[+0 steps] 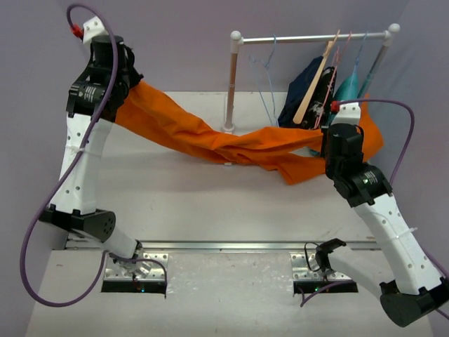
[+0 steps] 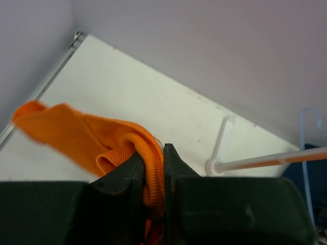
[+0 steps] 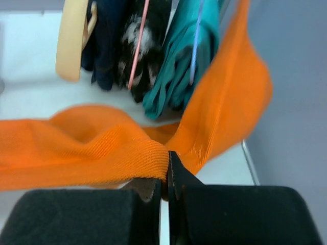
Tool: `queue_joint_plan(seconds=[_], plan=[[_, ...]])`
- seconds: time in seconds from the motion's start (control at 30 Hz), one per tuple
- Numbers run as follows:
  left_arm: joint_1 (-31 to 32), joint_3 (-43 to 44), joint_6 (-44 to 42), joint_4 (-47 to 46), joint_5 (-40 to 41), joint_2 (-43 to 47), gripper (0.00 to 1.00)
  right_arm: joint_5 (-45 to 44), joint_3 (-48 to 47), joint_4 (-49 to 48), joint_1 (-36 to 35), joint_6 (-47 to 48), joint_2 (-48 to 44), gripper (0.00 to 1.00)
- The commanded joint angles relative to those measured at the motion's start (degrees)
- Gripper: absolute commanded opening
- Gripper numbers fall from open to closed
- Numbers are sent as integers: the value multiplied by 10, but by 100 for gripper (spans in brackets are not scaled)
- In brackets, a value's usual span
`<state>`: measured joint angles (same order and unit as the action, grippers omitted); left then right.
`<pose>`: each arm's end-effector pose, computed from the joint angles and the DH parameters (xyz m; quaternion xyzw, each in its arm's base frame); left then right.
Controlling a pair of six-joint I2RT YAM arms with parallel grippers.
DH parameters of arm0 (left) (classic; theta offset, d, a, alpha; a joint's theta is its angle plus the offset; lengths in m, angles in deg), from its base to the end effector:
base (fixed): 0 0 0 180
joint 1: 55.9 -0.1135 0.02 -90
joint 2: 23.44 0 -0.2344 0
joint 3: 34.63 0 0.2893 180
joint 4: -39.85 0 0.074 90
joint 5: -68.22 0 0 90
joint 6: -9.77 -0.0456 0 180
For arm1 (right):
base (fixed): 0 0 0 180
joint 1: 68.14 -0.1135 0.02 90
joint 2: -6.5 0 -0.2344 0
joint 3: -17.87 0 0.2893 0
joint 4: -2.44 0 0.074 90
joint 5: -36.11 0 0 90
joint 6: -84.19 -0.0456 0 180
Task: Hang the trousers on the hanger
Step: Flatten out the trousers at the center of the board.
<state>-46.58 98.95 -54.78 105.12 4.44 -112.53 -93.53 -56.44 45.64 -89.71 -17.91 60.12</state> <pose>0.3290 -0.0336 0.5098 -0.2400 0.7756 0.0129 0.5837 0.2454 0.0657 0.3627 0.1231 0.7951 -0.1185 0.5818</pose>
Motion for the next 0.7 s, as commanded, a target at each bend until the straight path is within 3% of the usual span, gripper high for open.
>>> queue_joint_plan(seconds=[0.0,0.07,0.13,0.3,0.33,0.43,0.57,0.63,0.67], plan=[[-34,-161,32,-99,-35,122,0,95,88,75,-1,-42,-48,1],[-53,-218,46,-107,-35,149,0,140,161,84,-1,-68,-89,6],[-84,-261,53,-120,-40,184,0,171,199,91,-1,-89,-124,17],[-123,-369,73,-143,-32,267,0,202,213,105,-1,-111,-193,18],[-126,-386,76,-146,-26,291,0,214,206,112,-1,-113,-198,23],[-131,-449,90,-150,-5,344,3,275,201,108,-1,-119,-222,56],[-135,-506,88,-148,14,376,20,348,221,68,-1,-131,-219,58],[-137,-529,87,-144,41,382,47,407,226,44,-2,-134,-153,57],[-140,-532,90,-138,53,380,69,427,230,31,-7,-134,-120,58]])
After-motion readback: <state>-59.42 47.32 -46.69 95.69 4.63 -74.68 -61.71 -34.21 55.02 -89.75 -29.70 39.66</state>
